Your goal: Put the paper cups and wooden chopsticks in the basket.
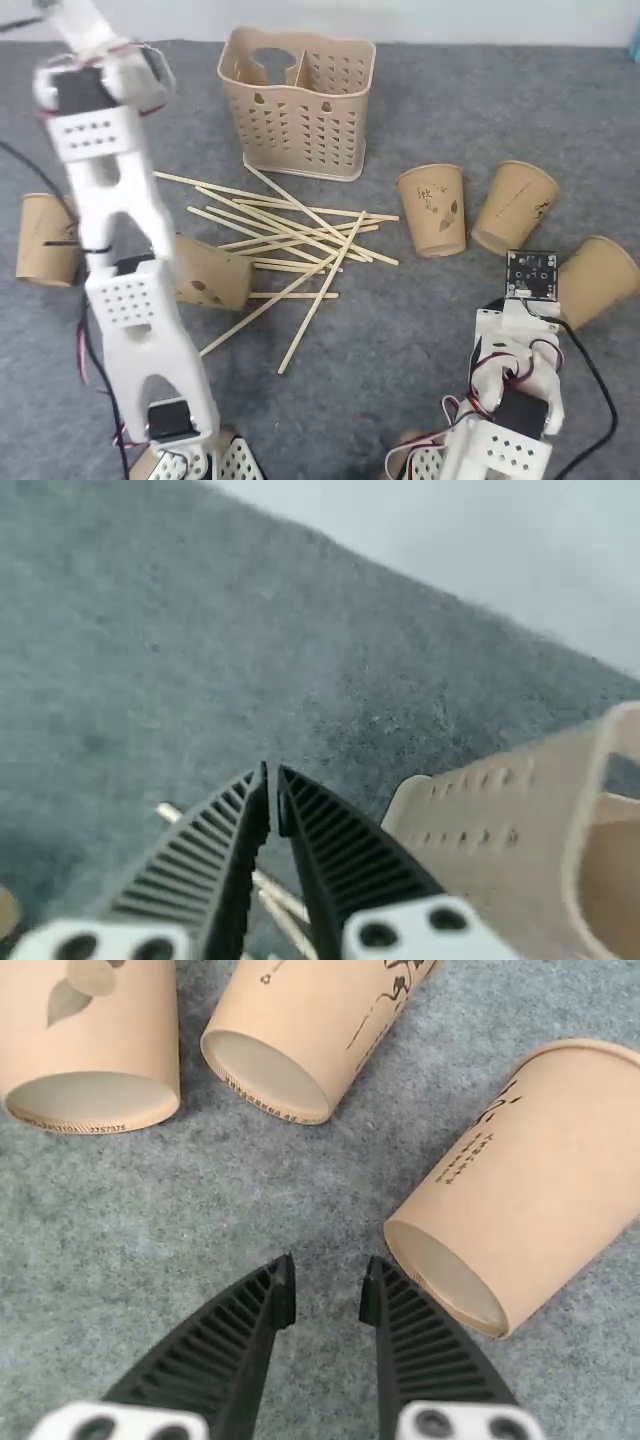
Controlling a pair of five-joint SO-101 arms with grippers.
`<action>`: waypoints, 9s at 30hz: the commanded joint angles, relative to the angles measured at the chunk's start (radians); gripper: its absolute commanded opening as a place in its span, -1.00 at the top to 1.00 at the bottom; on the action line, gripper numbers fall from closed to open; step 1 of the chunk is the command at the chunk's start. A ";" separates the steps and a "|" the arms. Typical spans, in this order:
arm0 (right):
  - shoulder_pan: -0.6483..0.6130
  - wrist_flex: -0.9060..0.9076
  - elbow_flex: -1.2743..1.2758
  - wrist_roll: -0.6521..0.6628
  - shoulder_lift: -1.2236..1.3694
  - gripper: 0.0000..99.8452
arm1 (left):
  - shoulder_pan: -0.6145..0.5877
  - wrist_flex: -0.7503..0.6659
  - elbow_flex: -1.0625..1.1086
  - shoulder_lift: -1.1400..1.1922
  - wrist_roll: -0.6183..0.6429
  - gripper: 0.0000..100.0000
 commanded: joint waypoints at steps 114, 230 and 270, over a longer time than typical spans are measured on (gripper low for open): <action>0.010 -0.033 -0.002 0.014 -0.016 0.76 | 0.362 0.226 0.125 -0.227 -0.014 0.98; -0.518 0.274 -2.998 -0.238 2.505 0.60 | 0.222 0.089 -0.030 -0.199 0.104 0.47; -0.599 0.492 -3.027 -0.397 2.568 0.99 | 0.278 0.087 -0.165 0.080 -0.008 0.98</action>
